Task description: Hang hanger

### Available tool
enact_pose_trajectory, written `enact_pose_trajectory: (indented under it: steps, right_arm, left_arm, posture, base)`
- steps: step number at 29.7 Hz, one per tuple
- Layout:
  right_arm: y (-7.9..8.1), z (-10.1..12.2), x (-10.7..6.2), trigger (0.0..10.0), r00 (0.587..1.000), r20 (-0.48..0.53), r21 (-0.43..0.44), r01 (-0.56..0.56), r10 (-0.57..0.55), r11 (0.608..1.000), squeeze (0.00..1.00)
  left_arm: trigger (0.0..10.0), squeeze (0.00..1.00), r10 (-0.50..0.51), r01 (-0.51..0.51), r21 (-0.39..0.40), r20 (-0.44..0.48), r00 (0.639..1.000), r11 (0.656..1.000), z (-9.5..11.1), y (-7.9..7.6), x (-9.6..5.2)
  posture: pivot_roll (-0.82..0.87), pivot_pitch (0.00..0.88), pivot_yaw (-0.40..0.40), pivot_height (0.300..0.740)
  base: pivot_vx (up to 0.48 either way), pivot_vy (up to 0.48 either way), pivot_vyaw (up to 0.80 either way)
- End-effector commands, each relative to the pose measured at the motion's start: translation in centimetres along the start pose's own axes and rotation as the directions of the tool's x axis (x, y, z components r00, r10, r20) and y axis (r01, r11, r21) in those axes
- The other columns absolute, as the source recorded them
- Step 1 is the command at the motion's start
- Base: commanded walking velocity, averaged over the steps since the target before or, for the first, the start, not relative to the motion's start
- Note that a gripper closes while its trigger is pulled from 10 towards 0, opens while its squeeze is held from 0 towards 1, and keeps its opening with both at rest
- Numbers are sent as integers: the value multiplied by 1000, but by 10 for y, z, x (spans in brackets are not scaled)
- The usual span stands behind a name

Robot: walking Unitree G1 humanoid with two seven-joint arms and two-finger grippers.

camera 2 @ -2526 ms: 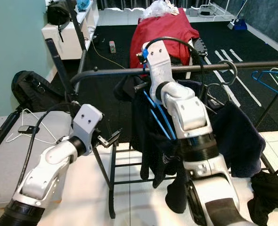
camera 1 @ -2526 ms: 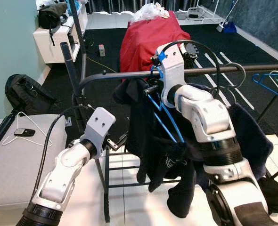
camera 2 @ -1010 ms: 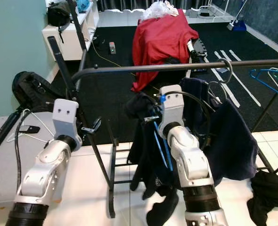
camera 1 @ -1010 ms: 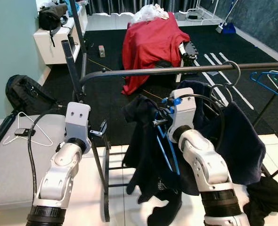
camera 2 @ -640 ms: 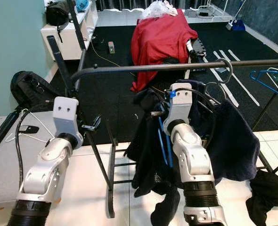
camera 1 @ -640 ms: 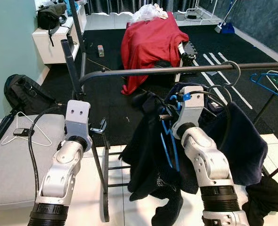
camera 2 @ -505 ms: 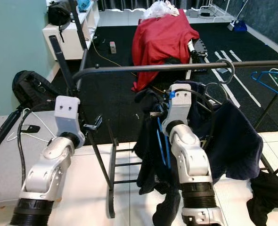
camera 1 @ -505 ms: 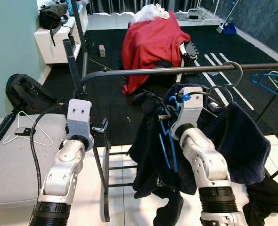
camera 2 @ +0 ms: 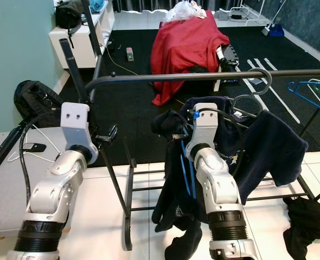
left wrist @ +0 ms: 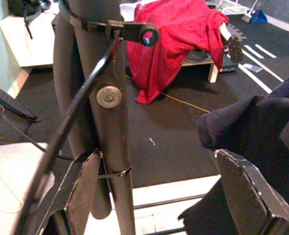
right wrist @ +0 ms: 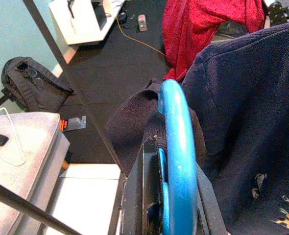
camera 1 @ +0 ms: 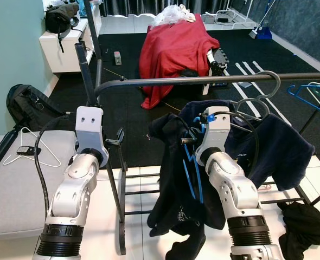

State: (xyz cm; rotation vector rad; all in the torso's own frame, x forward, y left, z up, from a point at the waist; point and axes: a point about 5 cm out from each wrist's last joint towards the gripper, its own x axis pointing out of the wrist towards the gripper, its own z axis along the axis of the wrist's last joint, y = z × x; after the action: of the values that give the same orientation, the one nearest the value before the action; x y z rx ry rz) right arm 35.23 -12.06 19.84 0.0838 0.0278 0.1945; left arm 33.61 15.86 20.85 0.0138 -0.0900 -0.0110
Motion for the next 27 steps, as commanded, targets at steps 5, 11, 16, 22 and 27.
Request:
enact_pose_trajectory:
  steps: [5,11,16,22,27]
  right_arm:
    - [3,7,2,10000,999,38,7,-8,7,1000,0]
    - [2,7,2,10000,999,45,8,4,-4,1000,0]
    - [1,8,2,10000,999,48,8,13,-14,1000,0]
    - [0,6,1,10000,999,41,8,16,-16,1000,0]
    - [1,6,2,10000,999,41,6,14,-15,1000,0]
  left_arm:
    - [10000,0,20,-20,-15,-18,1000,1000,-2,2,0]
    - [10000,0,-5,5,2,-23,1000,1000,-2,0,-1]
    - [10000,0,-10,10,-2,-29,1000,1000,-3,0,-2]
    - [10000,0,-5,6,3,-33,999,1000,-3,3,-3]
    - [10000,0,-2,2,3,-36,999,1000,-5,2,-3]
  posture:
    - [10,152,-3,740]
    - [12,144,5,740]
    - [8,142,13,740]
    - [14,142,9,740]
    - [18,141,8,740]
  base:
    - [0,0,0]
    - [0,0,0]
    - [-105,0,0]
    - [-319,0,0]
    - [-388,0,0]
